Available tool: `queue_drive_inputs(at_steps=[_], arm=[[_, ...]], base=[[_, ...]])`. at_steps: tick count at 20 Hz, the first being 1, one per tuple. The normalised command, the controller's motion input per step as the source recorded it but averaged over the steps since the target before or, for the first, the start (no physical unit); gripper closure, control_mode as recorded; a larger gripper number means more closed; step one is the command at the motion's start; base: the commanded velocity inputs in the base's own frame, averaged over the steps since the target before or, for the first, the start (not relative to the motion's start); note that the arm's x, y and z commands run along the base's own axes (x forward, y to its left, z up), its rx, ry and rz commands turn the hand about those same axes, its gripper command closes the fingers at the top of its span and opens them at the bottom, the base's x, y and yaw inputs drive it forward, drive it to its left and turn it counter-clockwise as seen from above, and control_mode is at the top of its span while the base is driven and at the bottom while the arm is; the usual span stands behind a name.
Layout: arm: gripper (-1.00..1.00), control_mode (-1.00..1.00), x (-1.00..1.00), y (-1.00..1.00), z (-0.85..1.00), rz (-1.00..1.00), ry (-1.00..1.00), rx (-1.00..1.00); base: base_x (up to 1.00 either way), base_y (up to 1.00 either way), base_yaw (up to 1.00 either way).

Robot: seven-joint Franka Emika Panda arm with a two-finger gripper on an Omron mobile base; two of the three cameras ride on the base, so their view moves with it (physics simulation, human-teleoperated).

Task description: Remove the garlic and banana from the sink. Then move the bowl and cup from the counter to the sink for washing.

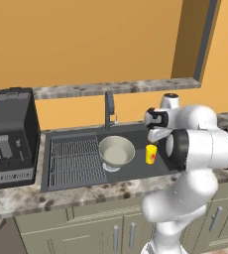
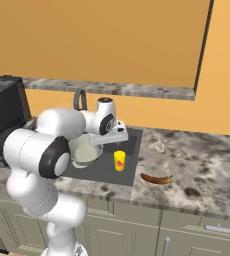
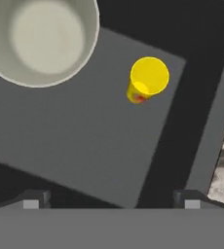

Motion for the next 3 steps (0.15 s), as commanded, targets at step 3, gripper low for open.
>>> queue_drive_inputs(at_steps=[3], arm=[[-1.0, -1.0, -0.28, 0.04, 0.14, -0.23, 0.0, 0.08]], base=[[0.0, 0.0, 0.0]])
